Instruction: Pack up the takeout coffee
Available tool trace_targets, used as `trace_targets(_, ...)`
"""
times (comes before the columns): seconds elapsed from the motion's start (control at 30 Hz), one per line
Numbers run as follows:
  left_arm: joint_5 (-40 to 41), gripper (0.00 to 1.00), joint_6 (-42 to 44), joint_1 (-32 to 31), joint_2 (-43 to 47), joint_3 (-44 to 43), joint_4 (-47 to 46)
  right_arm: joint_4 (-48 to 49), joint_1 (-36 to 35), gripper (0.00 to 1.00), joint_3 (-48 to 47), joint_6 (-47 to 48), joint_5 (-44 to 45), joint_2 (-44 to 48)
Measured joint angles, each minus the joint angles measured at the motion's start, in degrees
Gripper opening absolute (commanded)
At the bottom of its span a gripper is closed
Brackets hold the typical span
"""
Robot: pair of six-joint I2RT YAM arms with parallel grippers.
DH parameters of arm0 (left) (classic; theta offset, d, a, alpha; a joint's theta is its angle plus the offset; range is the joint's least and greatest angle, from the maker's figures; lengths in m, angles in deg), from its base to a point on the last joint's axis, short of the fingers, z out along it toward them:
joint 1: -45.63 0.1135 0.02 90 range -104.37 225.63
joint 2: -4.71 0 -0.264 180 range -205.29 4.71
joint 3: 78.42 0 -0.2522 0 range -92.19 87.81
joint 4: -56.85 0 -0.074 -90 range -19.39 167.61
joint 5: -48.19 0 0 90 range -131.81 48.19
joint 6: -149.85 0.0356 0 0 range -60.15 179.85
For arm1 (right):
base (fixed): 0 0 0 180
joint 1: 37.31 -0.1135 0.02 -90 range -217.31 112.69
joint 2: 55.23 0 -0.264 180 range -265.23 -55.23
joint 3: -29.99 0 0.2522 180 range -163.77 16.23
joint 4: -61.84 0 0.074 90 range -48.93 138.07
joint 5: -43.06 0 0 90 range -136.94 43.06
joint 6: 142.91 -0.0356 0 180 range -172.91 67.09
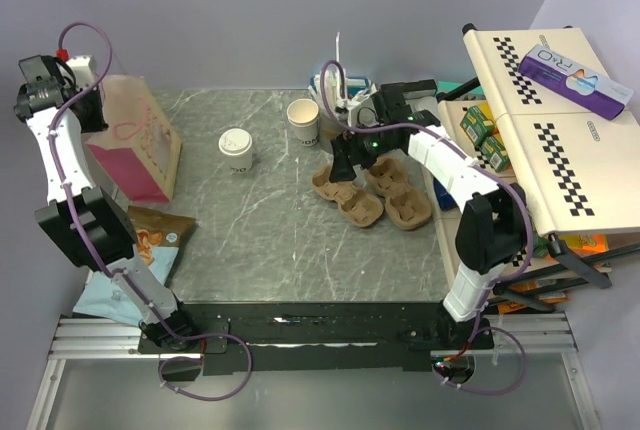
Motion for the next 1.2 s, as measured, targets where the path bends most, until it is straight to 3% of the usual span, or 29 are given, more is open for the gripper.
trace_targets(0.33,-4.02,0.01,0.96,0.07,6.91,8.39,-3.93,-7.96,-0.35,0.93,-8.37,13.79,4.44,-6.47)
trace_targets(0.47,-6.40,0.01,0.48,0.04,13.66,12.61,-4.59,-9.51,-0.92,0.89,-11.47,14.16,10.73,-11.45)
trace_targets(0.73,-10.03,0.01,-3.06,-1.07,20.63,13.00,-6.38,-11.28,-2.80,0.80,-11.02,13.38,20.70,-16.04)
trace_targets(0.83,-10.51,0.01,-3.96,-1.38,21.59,13.00,-6.58,-11.37,-3.28,0.70,-11.02,13.31,22.32,-16.41)
trace_targets(1.2,-13.14,0.01,-5.51,-1.68,23.23,10.49,-6.36,-11.67,-5.01,0.60,-11.04,13.09,22.75,-18.18)
